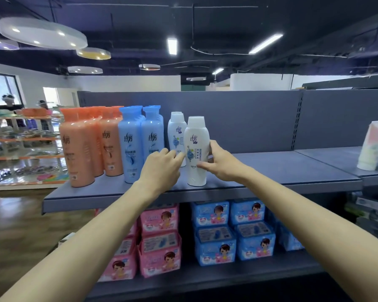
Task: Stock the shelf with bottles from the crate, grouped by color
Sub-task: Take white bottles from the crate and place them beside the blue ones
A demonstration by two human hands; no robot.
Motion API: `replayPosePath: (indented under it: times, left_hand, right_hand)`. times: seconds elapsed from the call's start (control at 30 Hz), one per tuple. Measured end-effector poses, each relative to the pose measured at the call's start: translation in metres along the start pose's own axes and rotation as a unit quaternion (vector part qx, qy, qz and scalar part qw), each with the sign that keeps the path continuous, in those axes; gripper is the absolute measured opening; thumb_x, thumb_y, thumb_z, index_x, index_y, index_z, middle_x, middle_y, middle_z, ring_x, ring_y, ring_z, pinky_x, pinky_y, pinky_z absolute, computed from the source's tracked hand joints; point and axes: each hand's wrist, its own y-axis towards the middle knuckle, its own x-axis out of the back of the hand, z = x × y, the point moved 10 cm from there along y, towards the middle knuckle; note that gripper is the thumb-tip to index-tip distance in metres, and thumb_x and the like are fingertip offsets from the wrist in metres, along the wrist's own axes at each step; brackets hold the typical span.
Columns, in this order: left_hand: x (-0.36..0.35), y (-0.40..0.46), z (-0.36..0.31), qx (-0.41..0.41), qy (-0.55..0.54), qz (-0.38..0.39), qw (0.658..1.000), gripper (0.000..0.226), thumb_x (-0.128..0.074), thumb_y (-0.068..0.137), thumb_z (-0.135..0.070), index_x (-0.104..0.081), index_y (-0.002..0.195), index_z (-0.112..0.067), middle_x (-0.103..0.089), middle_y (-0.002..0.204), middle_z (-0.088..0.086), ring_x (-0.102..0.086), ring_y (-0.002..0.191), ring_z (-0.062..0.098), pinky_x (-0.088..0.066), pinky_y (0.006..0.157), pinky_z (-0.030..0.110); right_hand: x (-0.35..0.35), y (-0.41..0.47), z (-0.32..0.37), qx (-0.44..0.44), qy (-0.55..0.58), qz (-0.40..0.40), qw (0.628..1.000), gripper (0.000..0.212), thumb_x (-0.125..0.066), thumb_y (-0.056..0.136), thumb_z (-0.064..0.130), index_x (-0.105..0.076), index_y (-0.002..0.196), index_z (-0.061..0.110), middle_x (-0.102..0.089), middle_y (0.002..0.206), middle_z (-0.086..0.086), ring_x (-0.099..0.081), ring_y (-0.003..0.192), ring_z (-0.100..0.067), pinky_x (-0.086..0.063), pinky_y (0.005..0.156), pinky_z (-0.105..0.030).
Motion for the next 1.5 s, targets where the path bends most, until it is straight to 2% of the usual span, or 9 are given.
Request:
replayPosePath:
  times: [0.1,0.23,0.43,0.63,0.77,0.9,1.13,1.5]
  left_hand:
    - [-0.003,-0.002,0.000,0.003,-0.001,0.003,1.000,0.030,-0.071,0.046,-0.003,-0.048,0.063,-0.014,-0.041,0.050,0.000,-0.027,0.048,0.020,-0.015,0.045,0.024]
    - [-0.010,-0.006,0.000,0.005,0.000,0.015,1.000,0.031,-0.070,0.045,-0.002,-0.045,0.061,-0.014,-0.040,0.049,0.001,-0.025,0.049,0.021,-0.015,0.045,0.024]
    - [-0.023,-0.015,0.006,0.021,-0.001,0.048,0.999,0.031,-0.072,0.045,-0.006,-0.047,0.061,-0.014,-0.044,0.050,0.001,-0.041,0.045,0.024,-0.014,0.045,0.023]
    - [-0.029,-0.023,0.017,0.044,-0.007,0.030,0.999,0.033,-0.072,0.044,-0.003,-0.045,0.061,-0.014,-0.041,0.049,0.001,-0.038,0.039,0.023,-0.012,0.045,0.018]
    - [-0.031,-0.021,0.027,0.064,0.032,-0.002,0.997,0.023,-0.068,0.054,-0.003,-0.051,0.066,-0.014,-0.046,0.057,0.002,-0.043,0.045,0.024,-0.015,0.044,0.021]
    - [-0.031,-0.021,0.027,0.069,0.037,-0.037,0.996,0.018,-0.063,0.060,-0.004,-0.051,0.067,-0.015,-0.048,0.062,0.002,-0.045,0.051,0.024,-0.016,0.044,0.022]
    - [-0.037,-0.024,0.027,0.066,0.046,-0.052,0.995,0.018,-0.060,0.068,-0.002,-0.048,0.070,-0.016,-0.048,0.066,0.003,-0.045,0.055,0.023,-0.016,0.043,0.025]
    - [-0.040,-0.025,0.027,0.064,0.047,-0.059,0.995,0.022,-0.060,0.066,0.000,-0.046,0.070,-0.016,-0.047,0.067,0.003,-0.044,0.056,0.023,-0.016,0.044,0.026]
  right_hand:
    - [-0.001,0.000,-0.005,-0.007,-0.012,-0.013,1.000,0.046,-0.062,0.096,0.024,-0.037,0.134,0.016,-0.057,0.129,0.002,-0.059,0.106,-0.015,-0.045,0.086,-0.027]
    - [-0.002,0.004,-0.013,-0.026,-0.031,-0.038,0.998,0.036,-0.058,0.097,0.024,-0.041,0.128,0.014,-0.060,0.124,-0.002,-0.059,0.106,-0.019,-0.045,0.085,-0.029]
    - [-0.018,0.000,-0.021,-0.061,-0.038,-0.049,0.996,0.053,-0.079,0.079,0.021,-0.040,0.114,0.011,-0.058,0.115,-0.005,-0.059,0.098,-0.023,-0.045,0.069,-0.024]
    - [-0.030,0.005,-0.021,-0.078,-0.044,-0.052,0.995,0.056,-0.083,0.075,0.022,-0.040,0.109,0.010,-0.058,0.115,-0.009,-0.058,0.097,-0.025,-0.046,0.073,-0.030]
    - [-0.038,0.016,-0.018,-0.086,-0.060,-0.059,0.993,0.059,-0.082,0.076,0.023,-0.040,0.113,0.006,-0.057,0.123,-0.014,-0.058,0.108,-0.032,-0.052,0.083,-0.039]
    - [-0.050,0.029,-0.021,-0.099,-0.090,-0.056,0.989,0.057,-0.079,0.079,0.027,-0.042,0.117,0.005,-0.057,0.124,-0.017,-0.057,0.110,-0.036,-0.052,0.088,-0.045]
    - [-0.059,0.045,-0.025,-0.114,-0.102,-0.068,0.986,0.055,-0.077,0.082,0.027,-0.044,0.120,0.003,-0.055,0.125,-0.018,-0.056,0.111,-0.038,-0.051,0.088,-0.045]
    - [-0.067,0.063,-0.021,-0.125,-0.124,-0.075,0.981,0.055,-0.075,0.085,0.025,-0.043,0.123,-0.001,-0.054,0.127,-0.021,-0.056,0.113,-0.041,-0.049,0.087,-0.043]
